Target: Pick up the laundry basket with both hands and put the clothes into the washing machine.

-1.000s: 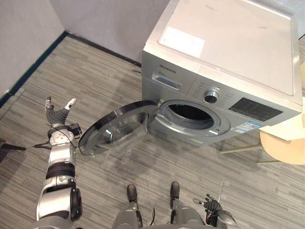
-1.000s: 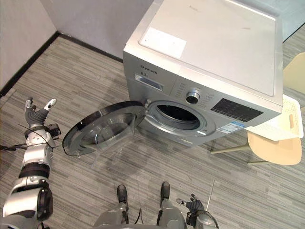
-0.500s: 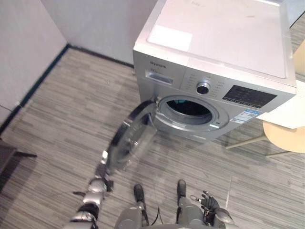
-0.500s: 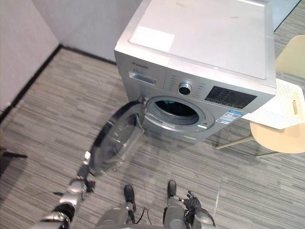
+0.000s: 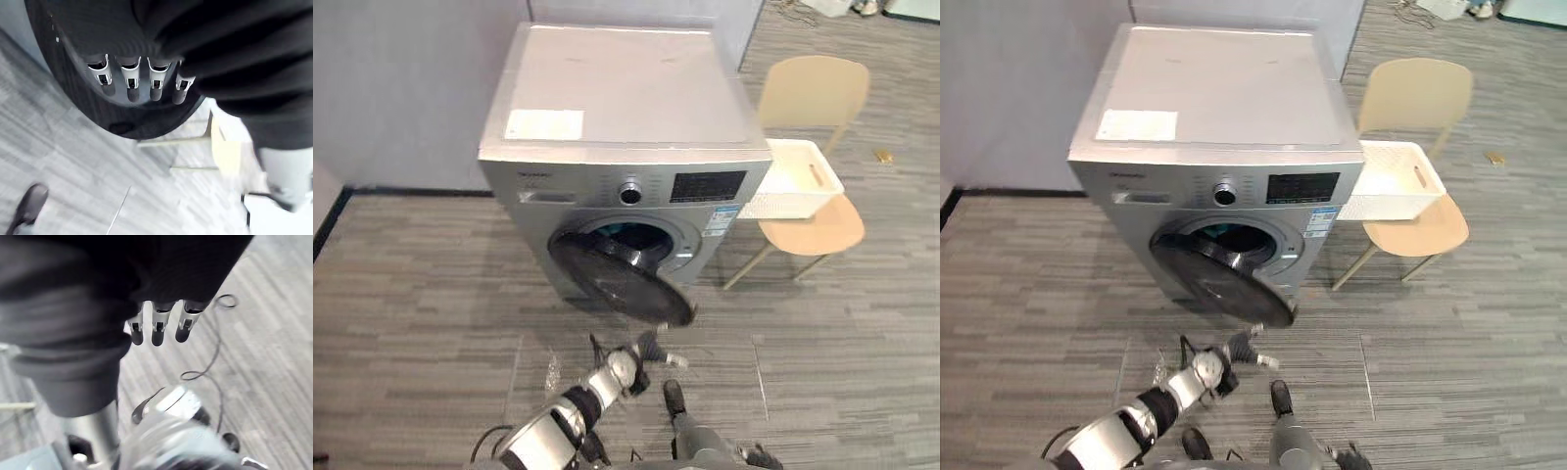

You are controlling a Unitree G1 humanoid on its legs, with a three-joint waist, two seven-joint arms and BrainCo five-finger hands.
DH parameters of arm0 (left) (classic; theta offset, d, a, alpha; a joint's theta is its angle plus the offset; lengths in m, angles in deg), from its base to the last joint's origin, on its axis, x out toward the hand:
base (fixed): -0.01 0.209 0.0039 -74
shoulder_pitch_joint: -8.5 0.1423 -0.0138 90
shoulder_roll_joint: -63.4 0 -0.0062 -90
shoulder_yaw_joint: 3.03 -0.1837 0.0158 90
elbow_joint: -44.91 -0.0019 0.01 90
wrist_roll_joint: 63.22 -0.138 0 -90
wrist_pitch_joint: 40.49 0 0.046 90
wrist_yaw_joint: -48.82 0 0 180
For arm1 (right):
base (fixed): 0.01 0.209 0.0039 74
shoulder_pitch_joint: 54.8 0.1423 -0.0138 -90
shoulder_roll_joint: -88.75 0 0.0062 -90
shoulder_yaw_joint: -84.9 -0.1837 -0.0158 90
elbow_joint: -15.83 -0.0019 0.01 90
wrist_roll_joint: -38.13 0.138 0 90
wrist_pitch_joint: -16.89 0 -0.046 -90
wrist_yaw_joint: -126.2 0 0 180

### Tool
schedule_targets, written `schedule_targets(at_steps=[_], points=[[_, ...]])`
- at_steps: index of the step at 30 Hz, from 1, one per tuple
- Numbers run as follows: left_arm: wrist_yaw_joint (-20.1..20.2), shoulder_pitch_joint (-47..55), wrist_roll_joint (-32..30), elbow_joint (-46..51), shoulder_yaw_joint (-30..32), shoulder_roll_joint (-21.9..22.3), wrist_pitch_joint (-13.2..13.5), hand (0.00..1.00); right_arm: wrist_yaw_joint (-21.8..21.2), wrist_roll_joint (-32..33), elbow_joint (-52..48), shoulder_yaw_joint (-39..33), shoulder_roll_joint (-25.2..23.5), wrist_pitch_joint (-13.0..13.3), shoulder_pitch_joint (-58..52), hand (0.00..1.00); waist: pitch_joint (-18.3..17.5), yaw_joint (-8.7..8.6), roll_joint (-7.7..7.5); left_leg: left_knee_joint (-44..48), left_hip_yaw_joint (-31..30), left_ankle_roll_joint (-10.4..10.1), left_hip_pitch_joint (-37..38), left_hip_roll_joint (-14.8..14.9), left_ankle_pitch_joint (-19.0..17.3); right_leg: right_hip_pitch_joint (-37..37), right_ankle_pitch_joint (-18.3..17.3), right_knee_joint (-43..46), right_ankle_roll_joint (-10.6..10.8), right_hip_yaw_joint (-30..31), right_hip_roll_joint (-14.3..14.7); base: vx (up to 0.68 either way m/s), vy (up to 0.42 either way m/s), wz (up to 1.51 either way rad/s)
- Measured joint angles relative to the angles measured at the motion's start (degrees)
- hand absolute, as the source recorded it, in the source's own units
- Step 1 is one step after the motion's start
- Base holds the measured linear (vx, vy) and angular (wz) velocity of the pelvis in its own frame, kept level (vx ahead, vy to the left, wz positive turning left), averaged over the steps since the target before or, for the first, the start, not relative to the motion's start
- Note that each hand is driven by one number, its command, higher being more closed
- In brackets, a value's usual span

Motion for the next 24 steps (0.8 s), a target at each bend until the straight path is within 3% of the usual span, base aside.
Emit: schedule_targets(at_steps=[3,9,11,14,19,24], points=[[-1.3,0.3,1.4,0.1,7.8,-2.1,-0.1,0.0,0.0,-0.5,1.2,-1.8,0.4,-0.4,-0.5,0.0,0.0,-0.11,1.87,0.0,-1.3,0.0,0.7,1.0,0.1,1.7,-0.1,-0.4,-0.5,-1.8,0.6,0.12,-0.083,0.17],[-2.9,9.3,0.8,-5.3,26.0,-6.5,-1.6,0.0,-0.5,-1.6,0.8,-0.6,2.0,0.2,1.6,0.0,-0.1,0.46,1.92,0.4,-4.6,-0.3,1.8,1.6,0.2,5.2,-0.3,-1.5,-0.8,-6.3,1.0,0.03,-0.072,0.34],[-2.8,16.5,0.9,-8.0,35.0,-8.1,-2.9,0.0,-0.8,-1.5,-0.9,1.3,1.5,0.8,2.4,0.0,-0.1,1.92,1.89,0.4,-5.1,-0.3,2.2,1.3,0.2,5.8,-0.8,-1.5,-1.2,-6.8,0.7,-0.03,-0.039,0.1],[-1.8,24.5,2.9,-8.9,42.5,-8.7,-4.4,0.0,-1.1,-1.0,-0.9,1.5,1.8,0.9,1.9,0.0,-0.9,3.66,2.15,0.4,-7.2,-0.3,2.7,1.2,0.2,7.6,-1.8,-1.4,-1.2,-9.3,0.2,-0.03,-0.048,0.45],[0.1,34.7,-2.8,-9.8,44.6,-8.6,-5.4,0.0,-2.9,-0.2,-0.8,2.8,2.2,1.1,1.7,0.0,-2.5,6.43,2.09,0.0,-10.0,-0.3,3.7,0.9,0.3,9.9,-3.2,-0.7,-1.0,-12.3,-0.5,-0.03,-0.023,0.33],[1.8,36.5,-1.7,-9.8,46.7,-5.6,-5.3,0.0,-4.2,-1.7,2.1,0.7,2.1,0.7,1.2,0.0,-3.2,6.41,1.77,0.1,-15.0,-0.3,5.0,0.2,0.3,12.1,-6.0,2.7,-0.6,-16.2,-1.7,-0.03,-0.011,0.41]])
